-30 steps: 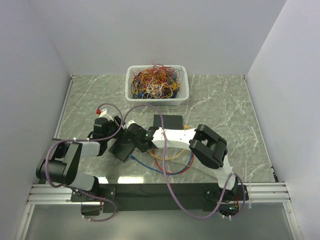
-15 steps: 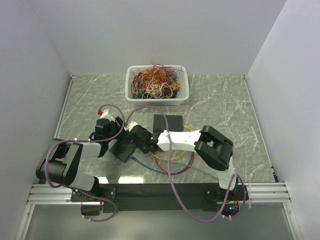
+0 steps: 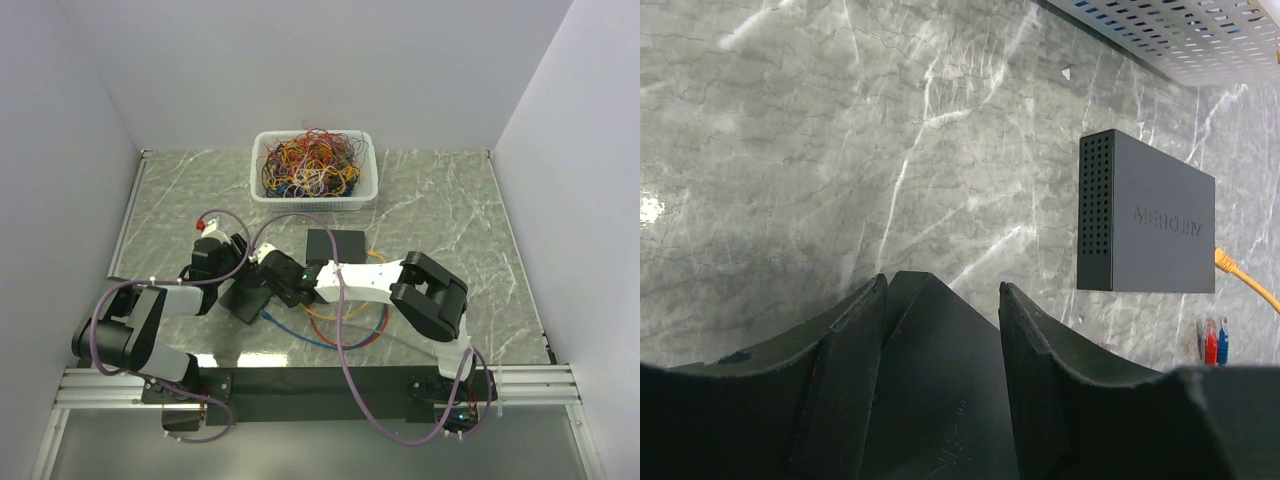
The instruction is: Insert the plug into the switch port
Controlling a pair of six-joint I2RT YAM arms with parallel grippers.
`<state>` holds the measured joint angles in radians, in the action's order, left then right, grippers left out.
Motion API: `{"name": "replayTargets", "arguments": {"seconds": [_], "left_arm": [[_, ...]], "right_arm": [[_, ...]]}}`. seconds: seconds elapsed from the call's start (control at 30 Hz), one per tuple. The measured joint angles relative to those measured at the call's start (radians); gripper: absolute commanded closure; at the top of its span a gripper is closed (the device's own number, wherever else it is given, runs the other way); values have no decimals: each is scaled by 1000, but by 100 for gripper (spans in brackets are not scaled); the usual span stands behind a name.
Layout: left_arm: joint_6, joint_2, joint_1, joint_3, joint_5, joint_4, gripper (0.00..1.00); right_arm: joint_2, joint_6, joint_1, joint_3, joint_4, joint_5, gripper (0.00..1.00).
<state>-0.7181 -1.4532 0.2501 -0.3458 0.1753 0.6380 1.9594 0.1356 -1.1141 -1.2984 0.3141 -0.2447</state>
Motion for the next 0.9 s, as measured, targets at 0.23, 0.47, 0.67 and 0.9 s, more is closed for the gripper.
{"name": "replayTargets", "arguments": {"seconds": [0.23,0.47,0.67,0.9], "left_arm": [[0,-2,12,3,-25,10,47],[0,-1,16,3,-34,10,47],[0,-1,16,3,-34,10,47],[-1,-1,17,4,-35,11,47]], "right_arm": [[0,-23,-10,0,-1,-36,100],[1,-38,-15,0,-1,-57,100],[2,-38,-15,0,-3,-61,100],[0,-45,-14,23,-50,-52,100]]}}
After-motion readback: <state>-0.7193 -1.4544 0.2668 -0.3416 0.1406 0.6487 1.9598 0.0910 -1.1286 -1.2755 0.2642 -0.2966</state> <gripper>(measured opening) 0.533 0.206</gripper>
